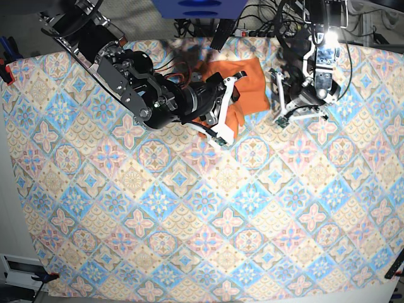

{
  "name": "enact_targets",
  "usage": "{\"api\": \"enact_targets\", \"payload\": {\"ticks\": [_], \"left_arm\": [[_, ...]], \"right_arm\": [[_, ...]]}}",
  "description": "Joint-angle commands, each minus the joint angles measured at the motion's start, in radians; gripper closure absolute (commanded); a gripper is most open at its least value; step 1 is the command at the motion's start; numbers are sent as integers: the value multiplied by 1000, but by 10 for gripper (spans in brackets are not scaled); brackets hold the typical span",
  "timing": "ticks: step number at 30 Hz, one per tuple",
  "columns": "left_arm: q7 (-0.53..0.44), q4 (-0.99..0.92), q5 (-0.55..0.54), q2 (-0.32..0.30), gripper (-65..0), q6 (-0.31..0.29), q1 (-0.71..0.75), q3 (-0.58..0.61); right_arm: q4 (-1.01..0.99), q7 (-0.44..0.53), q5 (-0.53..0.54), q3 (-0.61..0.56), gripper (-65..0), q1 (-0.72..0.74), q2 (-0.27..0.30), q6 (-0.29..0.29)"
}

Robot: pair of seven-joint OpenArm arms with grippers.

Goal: Fold the T-shirt properly
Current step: 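Press and tuck the folded bundle with both grippers into a square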

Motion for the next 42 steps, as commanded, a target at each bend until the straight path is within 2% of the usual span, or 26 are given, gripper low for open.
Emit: {"api": "enact_targets", "payload": {"ticks": [1, 4, 8, 14, 19, 23, 25, 29, 32, 37, 42], "left_arm": [[27, -11, -41, 32, -86, -22, 0, 47], [68, -59, -41, 75, -83, -22, -42, 85], [79, -174, -41, 119, -82, -22, -109, 76], [80, -185, -44, 122, -82, -22, -112, 75], [143, -185, -44, 127, -82, -22, -117, 72], [145, -183, -44, 107, -81, -22, -117, -45], [148, -183, -46, 55, -81, -22, -118, -102], [145, -183, -87, -22, -84, -22, -118, -120], [143, -183, -125, -51, -86, -22, -118, -122], [142, -183, -148, -92, -87, -22, -114, -122], [142, -183, -141, -96, -87, -22, -114, -122]], "right_arm": [[12, 17, 10, 3, -44, 19, -7, 4], [-4, 17, 10, 0, -44, 20, -7, 4], [-7, 17, 10, -2, -44, 16, -3, 4], [-6, 17, 7, -2, -44, 16, -3, 3], [-6, 17, 10, -2, -45, 42, -7, 3], [-6, 17, 10, -2, -45, 49, -7, 3], [-6, 17, 10, -3, -48, 51, -7, 4], [-6, 17, 7, 0, -50, 54, -7, 4], [-6, 17, 7, -2, -52, 72, -9, 4], [-20, 17, 8, -2, -142, 108, -63, 4], [-75, 17, 8, -3, -289, 115, -95, 4]]}}
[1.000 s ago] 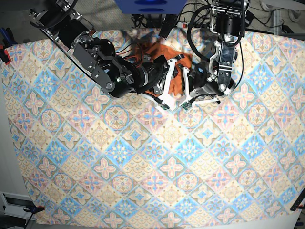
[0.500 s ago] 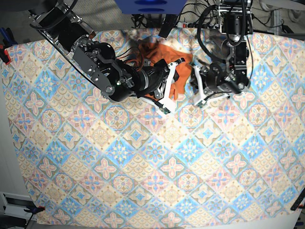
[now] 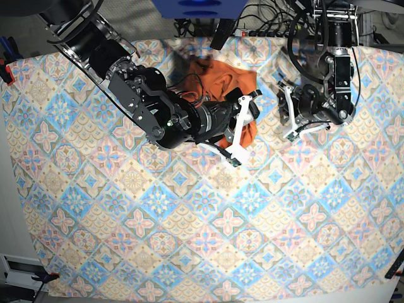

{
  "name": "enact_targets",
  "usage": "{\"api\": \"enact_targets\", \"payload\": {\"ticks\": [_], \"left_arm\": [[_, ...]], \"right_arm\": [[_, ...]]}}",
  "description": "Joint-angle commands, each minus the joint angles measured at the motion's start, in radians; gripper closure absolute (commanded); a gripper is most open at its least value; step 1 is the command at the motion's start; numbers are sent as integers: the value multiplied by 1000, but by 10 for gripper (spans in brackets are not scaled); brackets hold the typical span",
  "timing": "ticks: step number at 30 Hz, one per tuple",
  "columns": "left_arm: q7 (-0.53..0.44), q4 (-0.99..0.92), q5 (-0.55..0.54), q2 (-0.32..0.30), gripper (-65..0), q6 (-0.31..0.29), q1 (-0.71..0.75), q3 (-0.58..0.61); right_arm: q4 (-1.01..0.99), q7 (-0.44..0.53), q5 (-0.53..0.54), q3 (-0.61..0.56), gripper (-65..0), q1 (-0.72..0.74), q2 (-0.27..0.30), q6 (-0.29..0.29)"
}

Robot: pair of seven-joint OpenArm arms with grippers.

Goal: Fold the T-shirt properly
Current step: 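Press and tuck the folded bundle with both grippers into a square, then push the bundle's edges inward with both grippers to square it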

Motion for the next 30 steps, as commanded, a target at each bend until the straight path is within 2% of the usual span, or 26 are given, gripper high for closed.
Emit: {"api": "enact_targets", "payload": {"ticks": [1, 5, 9, 12, 14, 18, 21, 25, 27, 30], "left_arm": [[65, -10, 94, -17, -87, 28, 9, -5], [65, -10, 95, -17, -87, 28, 9, -5], [65, -10, 95, -23, -87, 28, 9, -5], [65, -10, 94, -45, -82, 28, 11, -6], [69, -10, 94, -52, -81, 28, 14, -13], [66, 19, 83, -92, -81, 28, 85, -29], [66, 158, 79, -115, -81, 28, 184, -29], [72, 436, -32, -172, -81, 28, 344, -29], [71, 488, -84, -187, -81, 28, 370, -29], [65, 456, -141, -186, -81, 28, 349, -29]], "right_arm": [[-1, 8, 10, 3, -316, 16, -14, 1], [-14, 8, 10, 3, -399, 16, -9, 1], [-6, 8, 7, 15, -411, 16, -6, 0], [-6, 8, -5, 55, -382, 16, -4, -2], [-6, 8, -52, 81, -349, 11, -4, -2], [-8, 8, -186, 92, -240, -4, 32, -2], [-6, 8, -273, 130, -170, -36, 55, -2], [-8, 8, -376, 249, -101, -85, 55, -2], [-11, 8, -378, 258, -86, -89, 55, -2], [-12, 8, -384, 258, -82, -93, 55, -2]]}}
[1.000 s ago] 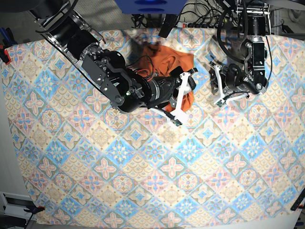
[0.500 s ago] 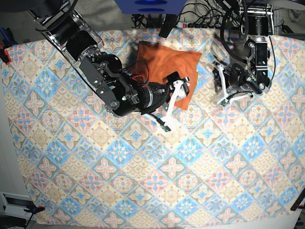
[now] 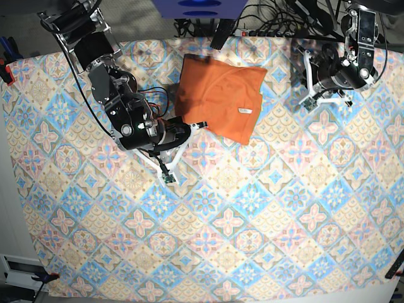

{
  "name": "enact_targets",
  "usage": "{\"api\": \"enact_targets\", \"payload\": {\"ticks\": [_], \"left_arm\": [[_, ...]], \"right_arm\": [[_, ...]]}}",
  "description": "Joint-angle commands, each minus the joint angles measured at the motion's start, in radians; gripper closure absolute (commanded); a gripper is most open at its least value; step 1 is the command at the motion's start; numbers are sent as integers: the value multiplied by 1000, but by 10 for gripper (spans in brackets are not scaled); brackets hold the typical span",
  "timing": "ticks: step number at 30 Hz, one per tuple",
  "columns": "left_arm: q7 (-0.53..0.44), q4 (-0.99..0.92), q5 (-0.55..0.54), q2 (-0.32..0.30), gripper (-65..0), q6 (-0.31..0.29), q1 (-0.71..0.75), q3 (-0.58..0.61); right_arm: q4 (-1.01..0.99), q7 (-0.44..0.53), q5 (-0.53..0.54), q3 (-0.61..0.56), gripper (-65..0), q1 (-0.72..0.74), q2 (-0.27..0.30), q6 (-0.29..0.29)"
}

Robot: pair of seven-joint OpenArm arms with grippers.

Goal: Fold the T-shirt properly
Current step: 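Push the bundle's edges inward with both grippers to square it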

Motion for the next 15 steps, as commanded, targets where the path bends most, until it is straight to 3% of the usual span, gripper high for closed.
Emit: {"api": "enact_targets", "payload": {"ticks": [1, 8, 15], "left_arm": [[16, -13, -14, -4, -81, 2, -9, 3], [20, -132, -81, 15, -81, 2, -94, 212], [20, -132, -129, 34, -84, 2, -91, 279]], "right_arm": [[11, 10, 7, 1, -82, 17, -6, 2], [-3, 10, 7, 9, -82, 17, -3, 2], [-111, 10, -99, 9, -82, 8, 3, 2]]}}
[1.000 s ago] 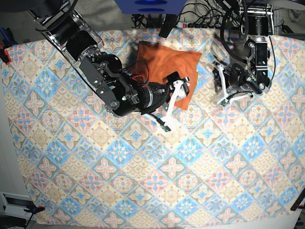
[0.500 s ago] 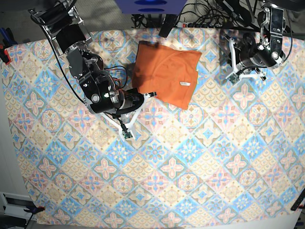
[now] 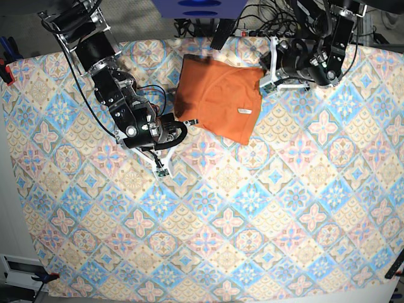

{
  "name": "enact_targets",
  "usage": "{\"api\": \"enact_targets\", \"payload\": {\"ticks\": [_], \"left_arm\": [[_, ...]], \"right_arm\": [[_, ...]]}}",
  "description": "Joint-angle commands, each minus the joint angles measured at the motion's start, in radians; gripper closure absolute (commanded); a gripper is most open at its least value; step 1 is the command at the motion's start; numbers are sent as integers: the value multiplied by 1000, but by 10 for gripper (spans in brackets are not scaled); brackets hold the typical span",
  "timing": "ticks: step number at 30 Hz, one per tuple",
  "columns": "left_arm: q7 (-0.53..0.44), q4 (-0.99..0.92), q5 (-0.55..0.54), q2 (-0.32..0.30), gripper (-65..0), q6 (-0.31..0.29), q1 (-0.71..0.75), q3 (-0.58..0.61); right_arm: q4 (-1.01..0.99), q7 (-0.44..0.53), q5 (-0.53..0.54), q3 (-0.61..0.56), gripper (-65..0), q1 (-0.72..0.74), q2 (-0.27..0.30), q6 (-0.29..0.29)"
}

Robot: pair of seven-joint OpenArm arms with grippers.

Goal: Fold the T-shirt properly
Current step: 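Push the bundle's edges inward with both grippers to square it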

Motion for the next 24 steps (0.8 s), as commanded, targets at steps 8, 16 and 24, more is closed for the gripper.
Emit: {"api": "enact_targets", "payload": {"ticks": [8, 16, 24], "left_arm": [[-18, -35, -15, -5, -87, -2, -42, 39], [-49, -273, -20, 18, -84, -2, -155, 102], [-55, -274, -15, 55, -86, -2, -164, 96]], "right_arm": [[-59, 10, -17, 6, -82, 16, -1, 3], [-188, 134, -17, -2, -82, 16, -1, 32], [-246, 186, -16, 0, -82, 16, -7, 126]]}}
